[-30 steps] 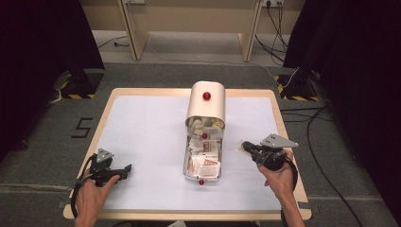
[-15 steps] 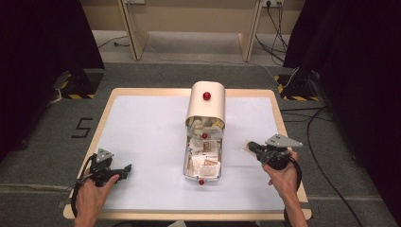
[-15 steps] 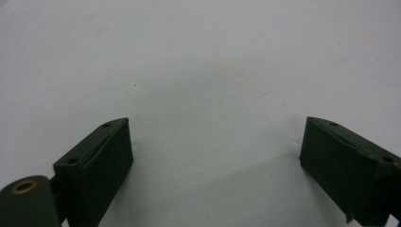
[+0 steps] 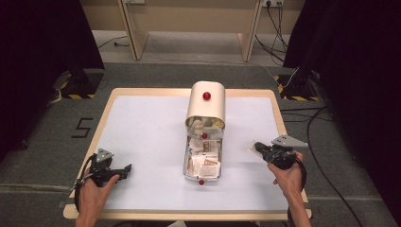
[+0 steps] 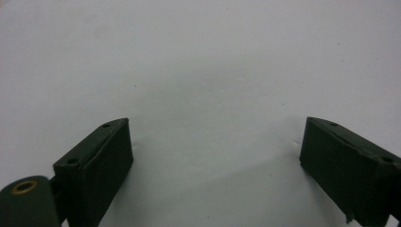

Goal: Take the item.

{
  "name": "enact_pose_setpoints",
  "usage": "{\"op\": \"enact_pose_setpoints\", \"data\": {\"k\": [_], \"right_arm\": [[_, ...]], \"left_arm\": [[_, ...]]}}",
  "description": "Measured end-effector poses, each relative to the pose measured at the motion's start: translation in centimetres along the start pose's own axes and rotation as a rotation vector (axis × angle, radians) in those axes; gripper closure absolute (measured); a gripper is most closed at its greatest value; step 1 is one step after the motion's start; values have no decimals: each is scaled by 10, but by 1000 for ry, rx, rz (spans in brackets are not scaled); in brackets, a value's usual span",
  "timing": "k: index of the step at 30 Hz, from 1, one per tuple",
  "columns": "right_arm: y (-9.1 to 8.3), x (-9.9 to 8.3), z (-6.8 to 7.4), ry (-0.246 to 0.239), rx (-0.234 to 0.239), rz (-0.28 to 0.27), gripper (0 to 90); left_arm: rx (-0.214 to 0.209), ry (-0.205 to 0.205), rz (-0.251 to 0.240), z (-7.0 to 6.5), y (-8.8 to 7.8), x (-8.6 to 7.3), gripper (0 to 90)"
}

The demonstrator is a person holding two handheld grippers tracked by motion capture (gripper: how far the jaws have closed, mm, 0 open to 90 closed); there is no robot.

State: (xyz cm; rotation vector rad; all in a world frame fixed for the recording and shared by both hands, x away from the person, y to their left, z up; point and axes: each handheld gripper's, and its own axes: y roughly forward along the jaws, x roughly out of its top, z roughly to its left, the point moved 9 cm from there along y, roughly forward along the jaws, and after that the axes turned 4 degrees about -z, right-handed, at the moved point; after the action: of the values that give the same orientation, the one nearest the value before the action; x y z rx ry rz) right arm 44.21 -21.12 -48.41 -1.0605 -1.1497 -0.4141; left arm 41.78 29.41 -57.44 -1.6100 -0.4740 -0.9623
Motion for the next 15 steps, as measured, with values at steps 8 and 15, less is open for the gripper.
{"op": "enact_pose_setpoints", "data": {"k": [8, 15], "right_arm": [[4, -11, -9, 16, -14, 27, 864], [9, -21, -13, 21, -19, 56, 864]], "left_arm": [[-1, -1, -1, 0, 0, 0, 93], [1, -1, -2, 0, 0, 0, 93]]}}
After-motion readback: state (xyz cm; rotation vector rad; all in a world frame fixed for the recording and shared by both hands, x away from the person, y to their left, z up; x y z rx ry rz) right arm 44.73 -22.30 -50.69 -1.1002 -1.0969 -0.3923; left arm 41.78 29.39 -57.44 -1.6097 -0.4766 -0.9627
